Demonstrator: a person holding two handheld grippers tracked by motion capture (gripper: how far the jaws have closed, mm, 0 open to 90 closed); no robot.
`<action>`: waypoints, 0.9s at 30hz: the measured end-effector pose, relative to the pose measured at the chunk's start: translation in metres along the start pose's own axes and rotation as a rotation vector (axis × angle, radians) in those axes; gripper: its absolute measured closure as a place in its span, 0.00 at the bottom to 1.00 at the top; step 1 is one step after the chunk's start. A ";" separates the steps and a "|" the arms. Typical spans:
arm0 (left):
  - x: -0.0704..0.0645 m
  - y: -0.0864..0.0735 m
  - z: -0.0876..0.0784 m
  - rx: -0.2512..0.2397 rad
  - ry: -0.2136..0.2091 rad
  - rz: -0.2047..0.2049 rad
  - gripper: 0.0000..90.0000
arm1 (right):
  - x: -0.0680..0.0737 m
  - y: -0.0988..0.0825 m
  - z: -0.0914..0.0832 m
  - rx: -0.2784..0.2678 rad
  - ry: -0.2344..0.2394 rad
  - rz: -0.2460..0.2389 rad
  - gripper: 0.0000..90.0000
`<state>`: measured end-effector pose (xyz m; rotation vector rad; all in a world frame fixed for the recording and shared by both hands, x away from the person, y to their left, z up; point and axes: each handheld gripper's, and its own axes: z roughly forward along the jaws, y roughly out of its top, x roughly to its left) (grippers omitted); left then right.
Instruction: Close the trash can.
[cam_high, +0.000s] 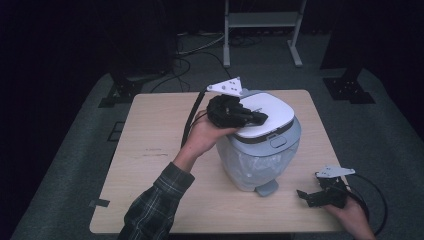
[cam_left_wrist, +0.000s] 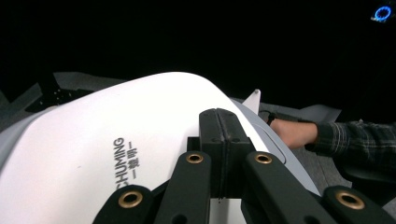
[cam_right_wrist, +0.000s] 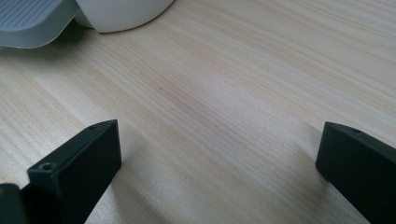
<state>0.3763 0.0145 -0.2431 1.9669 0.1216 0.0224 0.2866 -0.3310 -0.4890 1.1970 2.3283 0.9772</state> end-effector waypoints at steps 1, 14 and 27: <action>-0.001 0.000 0.001 0.002 -0.001 0.000 1.00 | 0.000 0.000 0.000 0.000 0.000 0.000 0.00; -0.010 -0.001 0.019 0.067 -0.011 -0.003 1.00 | 0.000 0.000 0.000 0.000 0.000 0.000 0.00; -0.015 0.000 0.022 0.098 0.043 0.013 0.91 | 0.001 0.000 0.000 0.000 -0.001 0.002 0.00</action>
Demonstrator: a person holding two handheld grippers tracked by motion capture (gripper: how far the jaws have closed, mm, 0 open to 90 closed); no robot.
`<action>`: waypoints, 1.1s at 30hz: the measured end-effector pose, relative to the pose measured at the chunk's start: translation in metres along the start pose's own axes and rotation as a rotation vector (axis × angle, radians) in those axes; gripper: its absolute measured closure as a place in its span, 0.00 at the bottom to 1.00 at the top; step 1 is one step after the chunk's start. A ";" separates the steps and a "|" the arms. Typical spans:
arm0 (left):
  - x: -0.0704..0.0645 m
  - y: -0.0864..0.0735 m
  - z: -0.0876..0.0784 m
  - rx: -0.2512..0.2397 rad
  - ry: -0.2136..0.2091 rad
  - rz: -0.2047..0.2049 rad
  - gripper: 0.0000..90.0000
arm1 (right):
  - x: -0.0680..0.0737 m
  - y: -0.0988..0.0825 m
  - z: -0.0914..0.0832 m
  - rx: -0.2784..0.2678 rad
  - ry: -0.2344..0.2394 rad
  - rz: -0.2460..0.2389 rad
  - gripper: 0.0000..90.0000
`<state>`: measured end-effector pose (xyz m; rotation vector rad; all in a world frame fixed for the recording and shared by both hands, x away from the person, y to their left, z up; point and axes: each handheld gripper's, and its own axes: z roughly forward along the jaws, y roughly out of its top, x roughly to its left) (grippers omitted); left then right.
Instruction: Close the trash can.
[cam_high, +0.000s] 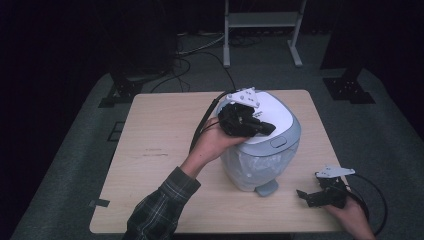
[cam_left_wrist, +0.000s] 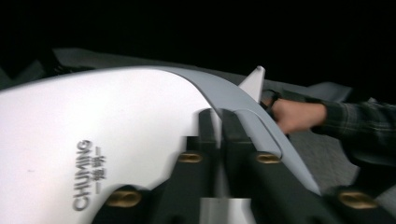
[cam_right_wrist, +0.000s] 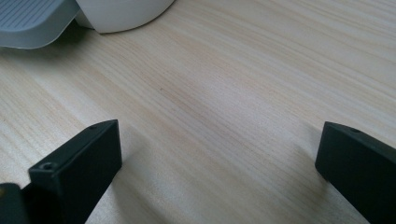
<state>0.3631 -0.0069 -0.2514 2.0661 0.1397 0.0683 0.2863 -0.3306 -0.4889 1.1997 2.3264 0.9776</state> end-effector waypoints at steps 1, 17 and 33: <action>0.001 -0.001 -0.001 -0.006 0.002 -0.007 0.86 | 0.000 0.000 0.000 0.000 0.000 0.000 0.00; -0.003 -0.012 -0.037 -0.034 0.143 -0.047 0.11 | 0.000 0.000 0.000 0.000 0.000 0.000 0.00; -0.011 -0.056 -0.083 -0.043 0.260 -0.087 0.00 | 0.000 0.000 0.000 0.000 0.000 0.000 0.00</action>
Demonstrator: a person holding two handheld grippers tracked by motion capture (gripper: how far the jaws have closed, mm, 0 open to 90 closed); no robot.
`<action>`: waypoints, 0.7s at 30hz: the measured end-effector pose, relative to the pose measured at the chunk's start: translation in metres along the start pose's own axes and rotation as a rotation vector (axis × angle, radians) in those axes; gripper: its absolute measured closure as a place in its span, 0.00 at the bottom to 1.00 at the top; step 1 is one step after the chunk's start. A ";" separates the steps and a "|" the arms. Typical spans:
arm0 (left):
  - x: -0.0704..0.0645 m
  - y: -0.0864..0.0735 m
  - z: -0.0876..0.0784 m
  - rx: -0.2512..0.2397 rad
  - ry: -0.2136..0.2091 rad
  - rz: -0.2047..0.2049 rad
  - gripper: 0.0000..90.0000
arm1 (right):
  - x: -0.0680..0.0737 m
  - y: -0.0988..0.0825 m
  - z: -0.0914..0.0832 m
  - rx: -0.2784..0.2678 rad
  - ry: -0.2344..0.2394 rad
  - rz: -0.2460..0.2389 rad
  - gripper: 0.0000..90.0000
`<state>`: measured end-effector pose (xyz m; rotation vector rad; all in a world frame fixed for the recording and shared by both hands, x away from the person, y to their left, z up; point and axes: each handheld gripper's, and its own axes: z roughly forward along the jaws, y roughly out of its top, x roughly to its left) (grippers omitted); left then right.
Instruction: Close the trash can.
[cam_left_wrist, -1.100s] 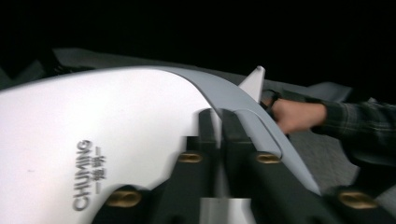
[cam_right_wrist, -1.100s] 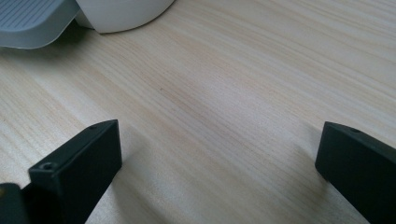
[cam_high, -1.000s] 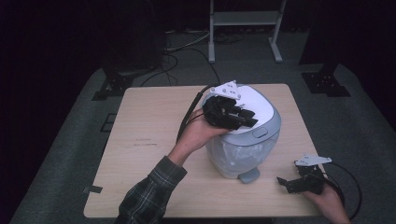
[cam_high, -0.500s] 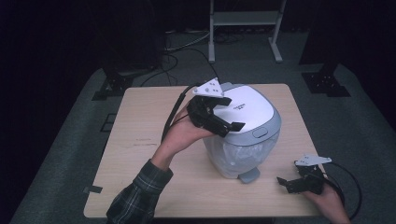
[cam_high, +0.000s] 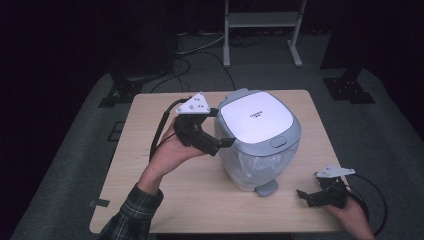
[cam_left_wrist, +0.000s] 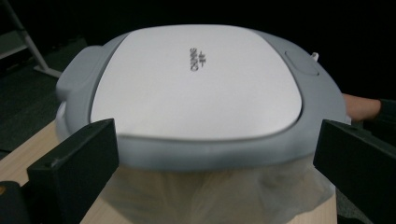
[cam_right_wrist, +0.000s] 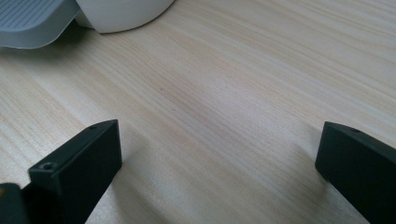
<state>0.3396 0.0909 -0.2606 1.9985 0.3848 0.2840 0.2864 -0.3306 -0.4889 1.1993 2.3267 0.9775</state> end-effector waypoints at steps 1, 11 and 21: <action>0.000 -0.004 -0.002 -0.001 0.009 -0.002 0.00 | 0.000 0.000 0.000 0.000 0.000 0.000 0.00; 0.002 -0.050 -0.016 -0.007 0.079 -0.034 0.00 | 0.000 0.000 0.000 0.000 0.000 0.000 0.00; 0.007 -0.102 -0.014 0.015 0.118 -0.066 0.00 | 0.000 0.000 0.000 0.001 0.000 0.000 0.00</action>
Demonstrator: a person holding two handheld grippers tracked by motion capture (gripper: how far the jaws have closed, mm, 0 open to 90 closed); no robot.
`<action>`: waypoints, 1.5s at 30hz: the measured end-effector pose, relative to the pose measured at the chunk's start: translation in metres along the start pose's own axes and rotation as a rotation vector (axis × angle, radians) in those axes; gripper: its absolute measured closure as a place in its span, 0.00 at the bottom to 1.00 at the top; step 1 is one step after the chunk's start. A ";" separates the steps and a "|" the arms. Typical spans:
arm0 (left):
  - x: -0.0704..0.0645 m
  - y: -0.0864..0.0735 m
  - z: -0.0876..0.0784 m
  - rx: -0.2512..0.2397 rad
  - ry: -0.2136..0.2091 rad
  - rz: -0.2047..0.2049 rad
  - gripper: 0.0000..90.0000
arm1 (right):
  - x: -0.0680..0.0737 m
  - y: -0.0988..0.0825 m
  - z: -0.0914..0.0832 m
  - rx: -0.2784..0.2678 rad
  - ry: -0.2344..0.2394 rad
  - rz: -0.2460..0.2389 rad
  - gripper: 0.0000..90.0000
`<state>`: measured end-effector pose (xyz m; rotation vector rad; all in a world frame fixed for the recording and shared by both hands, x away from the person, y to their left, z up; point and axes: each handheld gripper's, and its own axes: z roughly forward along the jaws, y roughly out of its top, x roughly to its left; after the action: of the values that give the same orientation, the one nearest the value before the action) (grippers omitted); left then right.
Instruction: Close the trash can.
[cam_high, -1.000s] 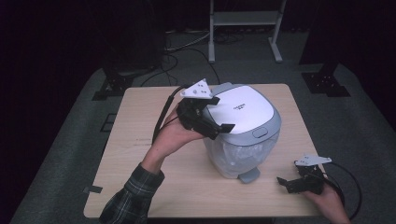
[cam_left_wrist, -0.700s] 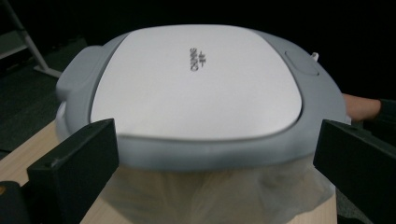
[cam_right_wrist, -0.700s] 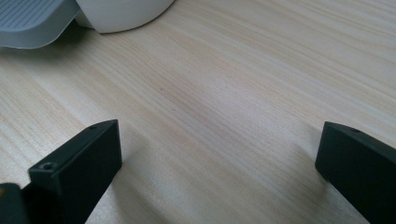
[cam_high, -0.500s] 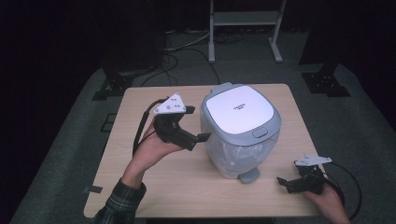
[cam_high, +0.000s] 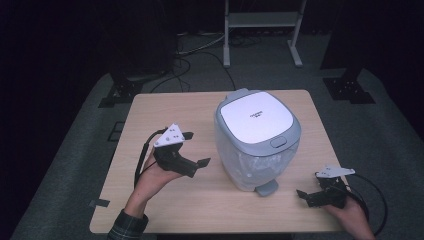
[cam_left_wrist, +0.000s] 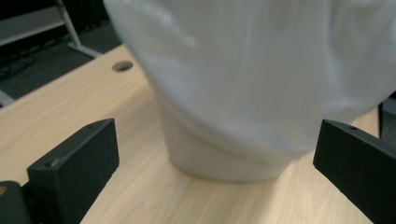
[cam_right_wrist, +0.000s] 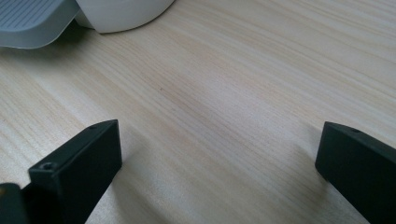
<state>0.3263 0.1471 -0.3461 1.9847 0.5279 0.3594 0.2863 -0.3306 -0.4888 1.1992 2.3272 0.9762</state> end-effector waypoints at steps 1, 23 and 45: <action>0.001 -0.004 0.000 0.008 0.006 0.001 0.00 | 0.000 0.000 0.000 0.000 0.000 0.000 0.00; 0.010 -0.098 -0.007 0.212 0.100 -0.047 0.00 | 0.000 0.000 0.000 0.000 0.002 -0.001 0.00; 0.017 -0.147 -0.010 0.369 0.124 -0.086 0.00 | 0.000 0.000 0.000 0.000 0.004 -0.004 0.00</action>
<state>0.3056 0.2216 -0.4729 2.2940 0.8025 0.3522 0.2861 -0.3304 -0.4889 1.1928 2.3317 0.9786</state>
